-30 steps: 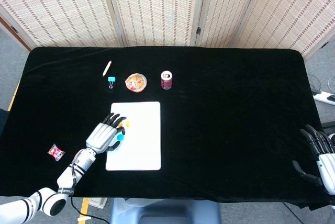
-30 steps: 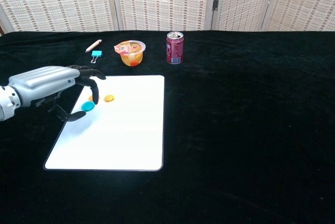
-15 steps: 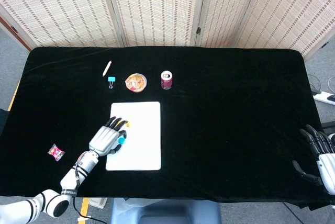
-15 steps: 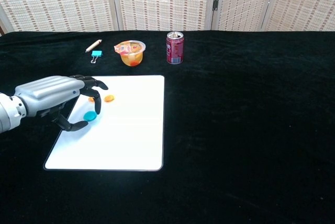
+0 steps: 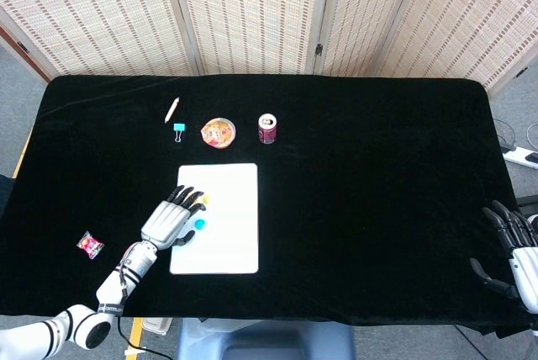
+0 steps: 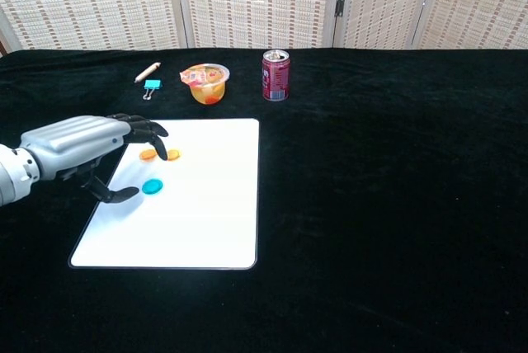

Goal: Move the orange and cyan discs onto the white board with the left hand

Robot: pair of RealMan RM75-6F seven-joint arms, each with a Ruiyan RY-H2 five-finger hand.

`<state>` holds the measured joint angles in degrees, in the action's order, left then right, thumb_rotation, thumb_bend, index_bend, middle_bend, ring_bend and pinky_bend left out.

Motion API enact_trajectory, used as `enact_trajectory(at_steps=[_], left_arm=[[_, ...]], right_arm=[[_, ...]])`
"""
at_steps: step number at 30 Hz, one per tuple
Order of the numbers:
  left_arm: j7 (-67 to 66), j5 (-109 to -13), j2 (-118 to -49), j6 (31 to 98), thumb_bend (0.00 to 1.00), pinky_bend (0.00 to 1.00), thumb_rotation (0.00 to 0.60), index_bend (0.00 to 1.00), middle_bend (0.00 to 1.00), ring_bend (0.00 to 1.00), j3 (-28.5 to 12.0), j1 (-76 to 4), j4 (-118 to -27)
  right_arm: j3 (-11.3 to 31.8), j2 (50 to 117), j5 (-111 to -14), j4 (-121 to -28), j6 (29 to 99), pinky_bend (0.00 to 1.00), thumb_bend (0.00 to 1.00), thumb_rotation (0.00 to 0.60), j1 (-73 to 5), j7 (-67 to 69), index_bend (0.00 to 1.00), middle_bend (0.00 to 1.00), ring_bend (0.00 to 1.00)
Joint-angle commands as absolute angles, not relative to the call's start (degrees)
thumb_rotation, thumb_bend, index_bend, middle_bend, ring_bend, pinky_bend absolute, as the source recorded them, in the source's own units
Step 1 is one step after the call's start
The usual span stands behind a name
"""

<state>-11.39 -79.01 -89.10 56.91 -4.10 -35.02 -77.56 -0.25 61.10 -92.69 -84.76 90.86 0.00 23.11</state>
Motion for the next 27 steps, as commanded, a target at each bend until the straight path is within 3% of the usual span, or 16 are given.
enact_trajectory(at_steps=[1,12,27], left_arm=[[-10.69,-79.42,-87.80,58.12,0.42,0.00,0.600,0.30,0.14,0.00,-3.94,-34.34,-78.37],[-5.29,-81.68,-80.55,65.43,0.42,0.00,0.600,0.41,0.14,0.00,-0.67,-27.94,-79.06],[0.72,-85.74,-79.36,70.55,0.42,0.00,0.600,0.44,0.14,0.00,4.94,-20.56,-74.95]], right_arm=[[-0.22,61.03,-92.73,-84.86,90.92,0.00,0.39,0.600,0.00,23.05,0.00,0.00,0.00],[-0.22,61.02,-93.32,-85.28,90.66,0.00,0.39,0.600,-0.43,22.62,0.00,0.00,0.00],[-0.27,60.98,-94.10,-85.99,90.32,0.00,0.39,0.600,-1.19,21.94,0.00,0.00,0.00]])
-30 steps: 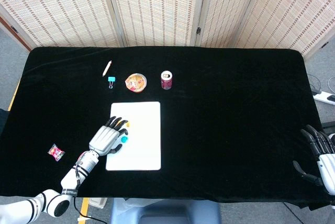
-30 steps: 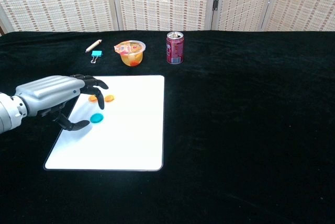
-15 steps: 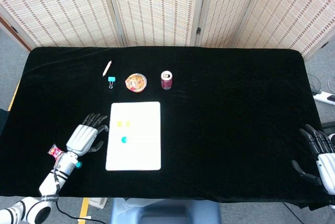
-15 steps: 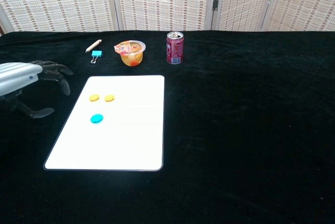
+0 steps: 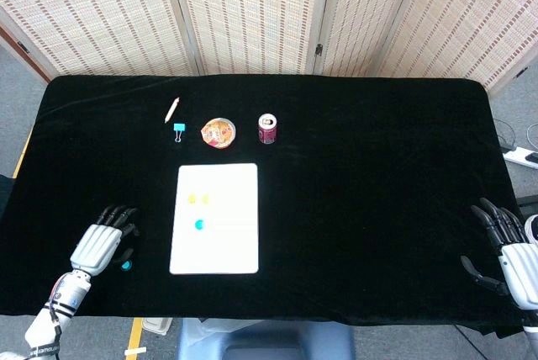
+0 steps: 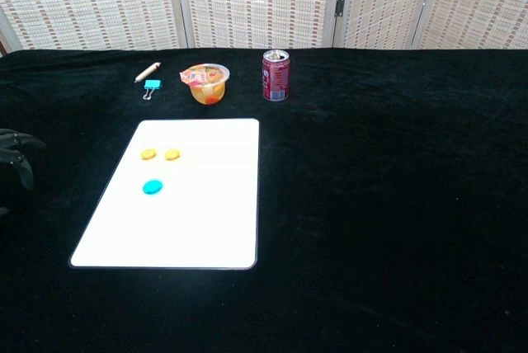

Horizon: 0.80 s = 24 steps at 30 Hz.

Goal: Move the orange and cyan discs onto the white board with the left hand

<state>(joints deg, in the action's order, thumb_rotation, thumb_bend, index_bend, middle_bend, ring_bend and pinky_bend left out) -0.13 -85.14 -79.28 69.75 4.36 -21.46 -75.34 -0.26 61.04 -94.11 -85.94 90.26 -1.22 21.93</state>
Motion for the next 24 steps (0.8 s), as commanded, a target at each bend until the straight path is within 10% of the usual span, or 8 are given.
enact_trajectory(at_steps=[1,24], left_arm=[[1.05,-85.99,-79.37,70.96,0.42,0.00,0.600,0.44,0.14,0.00,5.16,-20.13,-74.82],[2.95,-88.24,-81.24,71.65,0.42,0.00,0.600,0.41,0.14,0.00,6.76,-15.91,-71.97]], right_arm=[[-0.28,60.94,-94.11,-86.02,90.37,0.00,0.39,0.600,-1.18,21.92,0.00,0.00,0.00],[-0.48,60.92,-94.43,-86.41,90.04,0.00,0.39,0.600,-1.70,21.52,0.00,0.00,0.00]])
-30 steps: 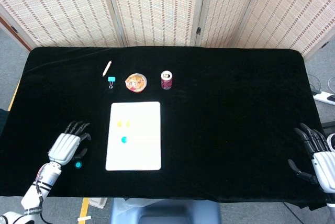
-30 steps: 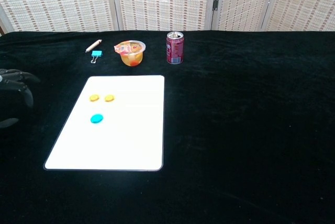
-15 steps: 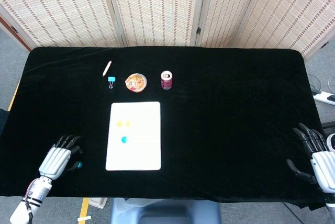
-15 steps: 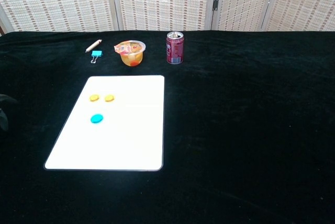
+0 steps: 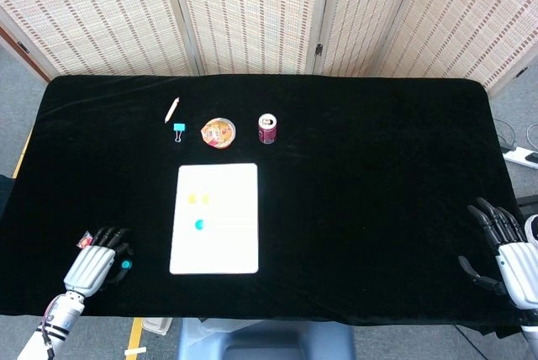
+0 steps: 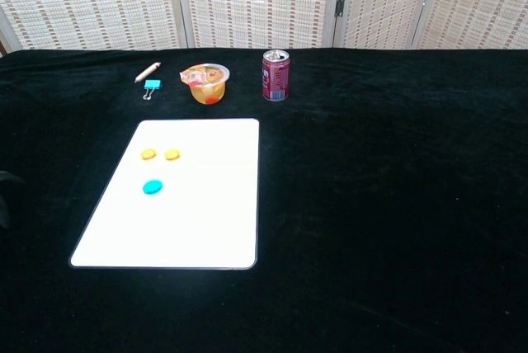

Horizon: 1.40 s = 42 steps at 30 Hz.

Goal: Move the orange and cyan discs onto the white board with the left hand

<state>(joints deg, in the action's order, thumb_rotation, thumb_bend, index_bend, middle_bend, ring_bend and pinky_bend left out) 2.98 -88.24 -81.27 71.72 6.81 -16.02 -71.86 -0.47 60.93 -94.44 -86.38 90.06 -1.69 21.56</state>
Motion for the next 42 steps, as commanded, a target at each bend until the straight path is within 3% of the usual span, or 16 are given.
enact_trajectory(at_steps=[1,19,42], left_arm=[[2.94,-88.27,-81.21,71.61,0.42,0.00,0.600,0.41,0.14,0.00,6.75,-15.83,-72.06],[2.58,-87.90,-81.76,69.99,0.42,0.00,0.600,0.41,0.14,0.00,6.30,-15.04,-71.32],[2.52,-87.97,-81.36,68.68,0.43,0.00,0.600,0.49,0.14,0.00,5.61,-15.16,-71.59]], right_arm=[[-0.49,60.92,-94.43,-86.46,90.01,0.00,0.39,0.600,-1.72,21.46,0.00,0.00,0.00],[-0.66,60.75,-94.40,-86.92,90.13,0.00,0.39,0.600,-1.67,21.05,0.00,0.00,0.00],[-0.65,60.74,-94.39,-87.11,90.37,0.00,0.39,0.600,-1.63,20.92,0.00,0.00,0.00]])
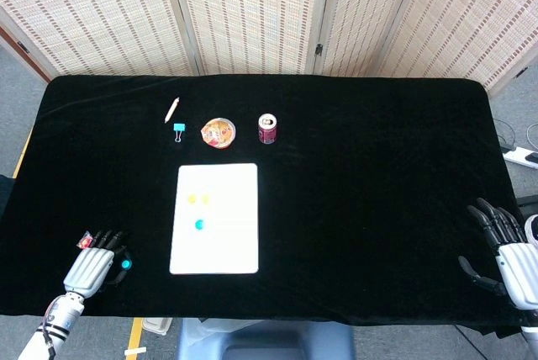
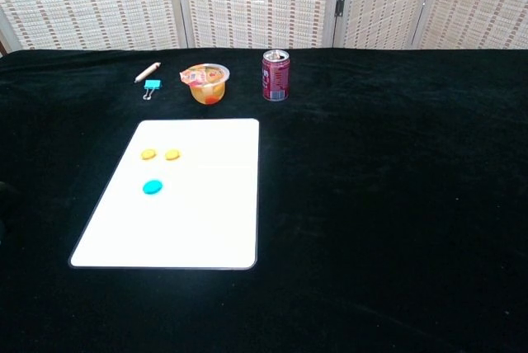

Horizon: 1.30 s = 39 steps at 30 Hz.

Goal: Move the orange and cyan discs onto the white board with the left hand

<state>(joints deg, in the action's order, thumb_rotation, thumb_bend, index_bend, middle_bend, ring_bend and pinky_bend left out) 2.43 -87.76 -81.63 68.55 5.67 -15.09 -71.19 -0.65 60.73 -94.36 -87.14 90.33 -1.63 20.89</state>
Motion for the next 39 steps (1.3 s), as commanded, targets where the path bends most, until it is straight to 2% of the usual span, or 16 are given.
enact_trajectory(at_steps=[1,11,18,29,39], left_arm=[[2.58,-88.11,-81.16,68.80,0.43,0.00,0.600,0.49,0.14,0.00,5.55,-15.22,-71.89],[2.30,-90.98,-77.78,69.07,0.43,0.00,0.600,0.48,0.14,0.00,3.19,-18.99,-78.35],[0.55,-91.52,-78.17,65.50,0.43,0.00,0.600,0.48,0.14,0.00,-0.09,-24.35,-82.47],[-3.16,-87.71,-82.85,56.71,0.43,0.00,0.600,0.47,0.14,0.00,-4.22,-32.26,-82.55],[-7.35,-82.49,-86.02,52.38,0.43,0.00,0.600,0.46,0.14,0.00,-5.59,-35.02,-78.78]], right_arm=[[-0.64,60.74,-94.41,-87.09,90.39,0.00,0.39,0.600,-1.64,20.94,0.00,0.00,0.00],[-0.60,60.82,-94.30,-86.64,90.20,0.00,0.39,0.600,-1.77,21.37,0.00,0.00,0.00],[-0.61,61.05,-93.93,-86.06,90.34,0.00,0.39,0.600,-1.52,21.94,0.00,0.00,0.00],[-0.52,60.97,-93.64,-86.20,89.85,0.00,0.39,0.600,-1.69,21.68,0.00,0.00,0.00],[-0.53,60.81,-93.17,-86.38,89.63,0.00,0.39,0.600,-1.54,21.52,0.00,0.00,0.00]])
